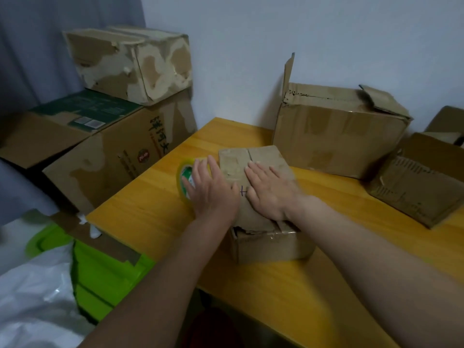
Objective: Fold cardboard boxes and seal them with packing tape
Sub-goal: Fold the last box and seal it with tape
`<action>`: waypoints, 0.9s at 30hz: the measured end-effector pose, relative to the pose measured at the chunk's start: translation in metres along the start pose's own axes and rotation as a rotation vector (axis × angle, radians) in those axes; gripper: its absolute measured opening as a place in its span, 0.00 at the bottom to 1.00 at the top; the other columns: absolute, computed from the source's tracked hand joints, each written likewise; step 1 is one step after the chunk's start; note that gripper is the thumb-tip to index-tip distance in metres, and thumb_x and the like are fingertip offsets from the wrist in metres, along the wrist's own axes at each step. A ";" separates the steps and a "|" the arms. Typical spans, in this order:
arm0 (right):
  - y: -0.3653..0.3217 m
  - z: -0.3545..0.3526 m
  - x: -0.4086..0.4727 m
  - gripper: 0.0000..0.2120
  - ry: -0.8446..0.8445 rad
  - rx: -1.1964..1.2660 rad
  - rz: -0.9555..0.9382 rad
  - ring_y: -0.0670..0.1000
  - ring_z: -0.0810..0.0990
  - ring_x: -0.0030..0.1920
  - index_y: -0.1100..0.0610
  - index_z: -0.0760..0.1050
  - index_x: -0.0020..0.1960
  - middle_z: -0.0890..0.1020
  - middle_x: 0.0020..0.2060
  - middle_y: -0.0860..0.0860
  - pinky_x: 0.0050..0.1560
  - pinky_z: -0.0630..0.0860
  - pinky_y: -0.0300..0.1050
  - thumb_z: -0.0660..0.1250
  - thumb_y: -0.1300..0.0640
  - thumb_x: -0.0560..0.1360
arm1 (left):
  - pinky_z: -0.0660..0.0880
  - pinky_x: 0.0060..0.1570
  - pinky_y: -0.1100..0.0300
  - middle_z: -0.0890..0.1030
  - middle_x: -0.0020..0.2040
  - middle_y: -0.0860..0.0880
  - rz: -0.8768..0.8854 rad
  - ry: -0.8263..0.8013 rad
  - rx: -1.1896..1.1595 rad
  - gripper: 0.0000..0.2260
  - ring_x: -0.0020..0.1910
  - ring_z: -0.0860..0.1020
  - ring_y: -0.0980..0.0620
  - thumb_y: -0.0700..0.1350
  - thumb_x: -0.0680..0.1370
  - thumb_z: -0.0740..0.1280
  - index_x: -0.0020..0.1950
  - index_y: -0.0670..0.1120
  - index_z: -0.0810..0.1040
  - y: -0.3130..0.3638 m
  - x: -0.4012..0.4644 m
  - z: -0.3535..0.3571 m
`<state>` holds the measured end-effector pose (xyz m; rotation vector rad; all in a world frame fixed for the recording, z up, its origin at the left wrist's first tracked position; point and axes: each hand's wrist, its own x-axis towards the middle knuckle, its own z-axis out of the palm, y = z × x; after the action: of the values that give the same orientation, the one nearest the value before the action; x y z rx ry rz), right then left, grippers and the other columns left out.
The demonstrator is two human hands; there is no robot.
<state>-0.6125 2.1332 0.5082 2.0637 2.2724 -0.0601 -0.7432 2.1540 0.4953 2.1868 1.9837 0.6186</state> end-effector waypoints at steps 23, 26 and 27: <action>0.022 -0.019 0.074 0.29 -0.062 0.055 0.024 0.56 0.51 0.77 0.57 0.48 0.78 0.52 0.77 0.56 0.74 0.48 0.49 0.44 0.43 0.82 | 0.40 0.75 0.48 0.57 0.77 0.43 0.094 -0.031 -0.022 0.29 0.77 0.49 0.47 0.51 0.80 0.56 0.77 0.41 0.54 0.006 0.005 0.002; 0.022 -0.029 0.002 0.31 -0.182 0.114 -0.034 0.51 0.41 0.77 0.54 0.45 0.79 0.43 0.78 0.51 0.74 0.41 0.45 0.47 0.41 0.81 | 0.43 0.76 0.47 0.62 0.75 0.42 0.079 -0.033 -0.008 0.24 0.76 0.55 0.46 0.51 0.79 0.57 0.73 0.42 0.62 0.007 0.005 0.005; 0.018 -0.029 -0.028 0.33 -0.207 0.131 -0.046 0.49 0.40 0.77 0.52 0.44 0.79 0.41 0.78 0.50 0.74 0.40 0.44 0.47 0.38 0.80 | 0.43 0.76 0.47 0.64 0.74 0.42 0.072 -0.028 -0.019 0.23 0.75 0.56 0.46 0.51 0.79 0.57 0.72 0.42 0.63 0.007 0.005 0.005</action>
<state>-0.5924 2.1094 0.5392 1.9582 2.2430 -0.4155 -0.7343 2.1588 0.4943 2.2513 1.8848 0.6096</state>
